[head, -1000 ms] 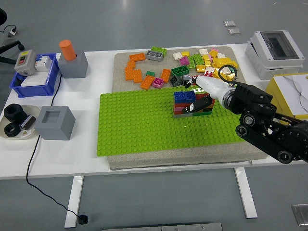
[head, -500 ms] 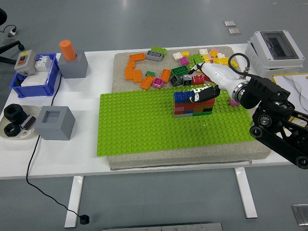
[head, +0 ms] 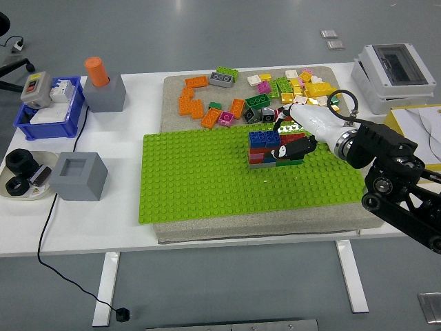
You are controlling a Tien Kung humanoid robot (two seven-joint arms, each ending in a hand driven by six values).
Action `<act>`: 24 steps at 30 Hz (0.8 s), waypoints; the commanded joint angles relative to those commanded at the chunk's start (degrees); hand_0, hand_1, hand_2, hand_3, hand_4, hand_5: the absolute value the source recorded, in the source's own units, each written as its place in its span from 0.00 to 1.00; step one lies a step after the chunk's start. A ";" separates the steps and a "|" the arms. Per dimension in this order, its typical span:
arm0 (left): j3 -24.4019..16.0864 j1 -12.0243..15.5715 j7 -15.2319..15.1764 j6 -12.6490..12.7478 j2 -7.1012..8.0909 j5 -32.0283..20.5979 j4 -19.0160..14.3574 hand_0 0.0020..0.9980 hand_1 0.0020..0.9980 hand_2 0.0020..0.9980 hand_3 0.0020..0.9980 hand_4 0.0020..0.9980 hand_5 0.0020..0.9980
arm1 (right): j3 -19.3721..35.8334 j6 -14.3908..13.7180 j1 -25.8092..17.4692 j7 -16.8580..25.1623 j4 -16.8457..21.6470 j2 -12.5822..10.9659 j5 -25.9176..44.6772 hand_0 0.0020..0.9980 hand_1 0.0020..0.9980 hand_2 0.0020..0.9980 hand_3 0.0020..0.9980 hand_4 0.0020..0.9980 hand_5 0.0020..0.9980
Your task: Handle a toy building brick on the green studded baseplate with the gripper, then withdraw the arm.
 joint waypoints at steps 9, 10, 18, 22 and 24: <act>-0.02 -0.02 0.06 -0.01 0.00 0.11 0.00 0.63 0.58 0.55 0.58 0.60 0.22 | -0.65 0.02 0.31 0.12 -1.21 0.91 0.38 0.91 0.89 0.93 0.59 0.95 0.46; -0.02 -0.03 0.06 -0.02 0.00 0.14 0.00 0.63 0.58 0.55 0.58 0.60 0.22 | -0.73 0.02 0.35 0.15 -1.41 1.03 0.42 0.91 0.89 0.93 0.59 0.95 0.46; 0.02 -0.04 0.10 -0.04 0.01 0.28 0.00 0.63 0.59 0.55 0.58 0.60 0.23 | -0.91 0.03 0.59 0.31 -3.00 1.85 0.68 0.91 0.89 0.92 0.59 0.94 0.47; 0.09 -0.03 0.10 -0.04 0.01 0.24 0.00 0.63 0.59 0.55 0.58 0.60 0.23 | -1.05 0.01 0.53 0.41 -4.00 2.16 0.74 0.91 0.89 0.92 0.59 0.94 0.47; 0.13 -0.02 0.12 -0.04 0.02 0.21 0.00 0.63 0.59 0.55 0.58 0.60 0.24 | -1.04 -0.01 0.56 0.46 -4.36 2.29 0.78 0.91 0.89 0.92 0.59 0.93 0.48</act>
